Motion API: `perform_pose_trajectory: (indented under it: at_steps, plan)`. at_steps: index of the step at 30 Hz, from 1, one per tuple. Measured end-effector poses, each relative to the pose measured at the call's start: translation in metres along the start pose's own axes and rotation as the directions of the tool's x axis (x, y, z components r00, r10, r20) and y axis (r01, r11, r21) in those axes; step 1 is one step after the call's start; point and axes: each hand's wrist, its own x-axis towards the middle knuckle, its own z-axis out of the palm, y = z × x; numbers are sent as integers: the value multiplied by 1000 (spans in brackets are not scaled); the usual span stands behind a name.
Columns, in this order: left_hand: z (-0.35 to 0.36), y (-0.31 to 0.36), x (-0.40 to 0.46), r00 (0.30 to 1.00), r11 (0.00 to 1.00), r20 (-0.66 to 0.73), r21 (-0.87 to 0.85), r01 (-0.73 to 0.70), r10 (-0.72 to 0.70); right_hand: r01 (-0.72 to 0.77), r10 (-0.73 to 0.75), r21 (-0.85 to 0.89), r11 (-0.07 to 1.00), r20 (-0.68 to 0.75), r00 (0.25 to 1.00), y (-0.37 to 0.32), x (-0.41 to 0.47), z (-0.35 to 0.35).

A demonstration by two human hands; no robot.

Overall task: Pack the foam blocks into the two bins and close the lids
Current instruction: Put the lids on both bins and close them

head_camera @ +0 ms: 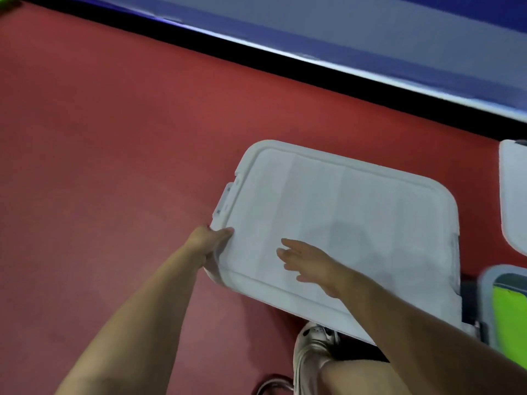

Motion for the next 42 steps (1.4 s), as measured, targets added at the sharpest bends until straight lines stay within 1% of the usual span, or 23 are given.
perform_pose_trajectory:
  at_steps: [2, 3, 4, 6, 8, 9, 10, 13, 15, 16, 18, 19, 22, 23, 25, 28, 31, 32, 35, 36, 38, 40, 42]
  plan:
    - [-1, 1, 8, 998, 992, 16, -114, 57, -55, 38, -40, 57, 998, 21, 999, -7, 2, -5]
    - [-4, 2, 13, 995, 970, 44, -222, 99, -91, 49, -51, 90, 995, 21, 998, -10, 3, -5]
    - [-6, 2, 19, 990, 926, 78, -352, 137, -117, 49, -52, 136, 990, 16, 999, -12, 5, -3]
    - [-12, 2, 28, 984, 774, 126, -608, 178, -127, 39, -43, 228, 973, 11, 999, -12, 9, 2]
    - [-15, 0, 36, 983, 646, 106, -742, 178, -149, 13, -21, 283, 959, 23, 1000, -9, 13, 6]
    - [-15, -1, 39, 982, 641, 96, -746, 178, -160, 1, -9, 304, 953, 27, 1000, -8, 15, 6]
    - [-13, 0, 39, 982, 669, 98, -721, 180, -159, -8, -1, 321, 947, 27, 1000, -7, 16, 6]
    - [-7, 4, 41, 990, 842, 82, -521, 140, -114, -22, 20, 335, 942, 9, 1000, -4, 18, 2]
    - [-4, 6, 40, 998, 921, 39, -384, 68, -58, -29, 34, 341, 940, -8, 999, -1, 17, -1]
    - [-1, 8, 40, 1000, 938, 2, -345, 20, -21, -31, 38, 343, 939, -15, 999, 0, 17, -2]
    - [4, 8, 40, 995, 952, -80, -296, -78, 57, -35, 46, 344, 938, -23, 999, 1, 18, -4]
    - [5, 8, 39, 987, 962, -122, -238, -134, 107, -37, 50, 342, 939, -27, 998, 1, 18, -4]
    - [12, 4, 37, 934, 952, -184, 41, -303, 305, -36, 52, 335, 941, -41, 998, -1, 19, -4]
    - [14, 2, 36, 915, 936, -196, 79, -343, 352, -35, 52, 338, 941, -42, 998, -1, 18, -4]
    - [19, 4, 31, 887, 918, -234, 89, -387, 397, -33, 50, 338, 941, -41, 998, 0, 18, -4]
    - [29, 9, 23, 863, 917, -311, 117, -381, 398, -41, 61, 325, 945, -52, 997, -1, 17, -3]
    - [37, 16, 19, 839, 910, -361, 240, -338, 406, -85, 98, 277, 957, -36, 994, -2, 7, -7]
    - [38, 19, 19, 852, 914, -354, 273, -301, 386, -93, 104, 264, 960, -28, 994, -5, 1, -10]
    - [38, 43, 9, 912, 900, -315, 421, -114, 263, -89, 106, 268, 959, -51, 993, -15, -23, -34]
    - [41, 55, -4, 921, 914, -301, 388, -118, 247, -65, 92, 297, 953, -77, 993, -16, -33, -46]
    - [55, 83, -38, 931, 943, -211, 217, -254, 299, 21, 42, 375, 927, -159, 986, -17, -55, -73]
    - [78, 109, -80, 921, 921, -26, 28, -389, 389, 95, 27, 449, 889, -259, 965, -10, -82, -100]
    - [107, 131, -126, 875, 901, 217, -143, -410, 433, 156, 30, 484, 861, -355, 935, 5, -117, -128]
